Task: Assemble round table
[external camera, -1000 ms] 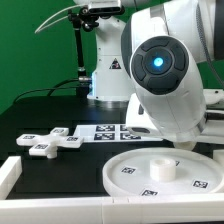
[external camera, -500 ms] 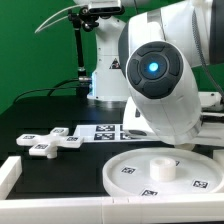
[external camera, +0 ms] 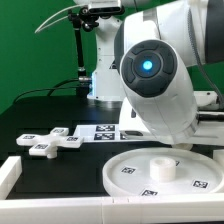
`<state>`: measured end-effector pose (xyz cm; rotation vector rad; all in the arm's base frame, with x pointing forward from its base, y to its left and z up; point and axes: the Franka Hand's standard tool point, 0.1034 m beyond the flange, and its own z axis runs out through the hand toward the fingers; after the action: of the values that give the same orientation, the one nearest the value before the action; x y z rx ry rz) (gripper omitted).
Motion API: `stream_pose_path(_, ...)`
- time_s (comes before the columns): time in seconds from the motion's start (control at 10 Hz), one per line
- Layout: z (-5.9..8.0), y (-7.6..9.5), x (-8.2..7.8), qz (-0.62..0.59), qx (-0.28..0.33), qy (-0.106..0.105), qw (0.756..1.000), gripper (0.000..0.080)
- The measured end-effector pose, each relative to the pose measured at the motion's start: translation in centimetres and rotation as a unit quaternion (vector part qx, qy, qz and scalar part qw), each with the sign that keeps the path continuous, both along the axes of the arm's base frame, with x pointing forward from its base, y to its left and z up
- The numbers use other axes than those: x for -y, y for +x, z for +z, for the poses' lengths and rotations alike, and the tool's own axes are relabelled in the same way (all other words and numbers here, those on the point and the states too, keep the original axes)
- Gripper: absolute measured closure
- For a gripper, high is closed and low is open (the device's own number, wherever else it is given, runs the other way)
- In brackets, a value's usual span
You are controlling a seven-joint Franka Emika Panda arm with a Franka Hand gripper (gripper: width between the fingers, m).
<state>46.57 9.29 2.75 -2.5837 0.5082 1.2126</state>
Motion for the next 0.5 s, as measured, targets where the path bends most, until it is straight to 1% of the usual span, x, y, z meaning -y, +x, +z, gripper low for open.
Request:
stream_pose_path(0.2, 3.5, 1.1, 0.9, 0.001, -0.004, 0.012, 1.000, 0.0392)
stream_pose_path(0.3, 5.2, 2.1, 1.1, 0.004, -0.003, 0.019, 1.000, 0.0390)
stream_pose_path(0.4, 6.3, 3.5, 1.4, 0.007, 0.003, 0.026, 1.000, 0.0390)
stream_pose_path(0.5, 6.3, 4.1, 1.3, 0.008, 0.008, 0.026, 1.000, 0.0390)
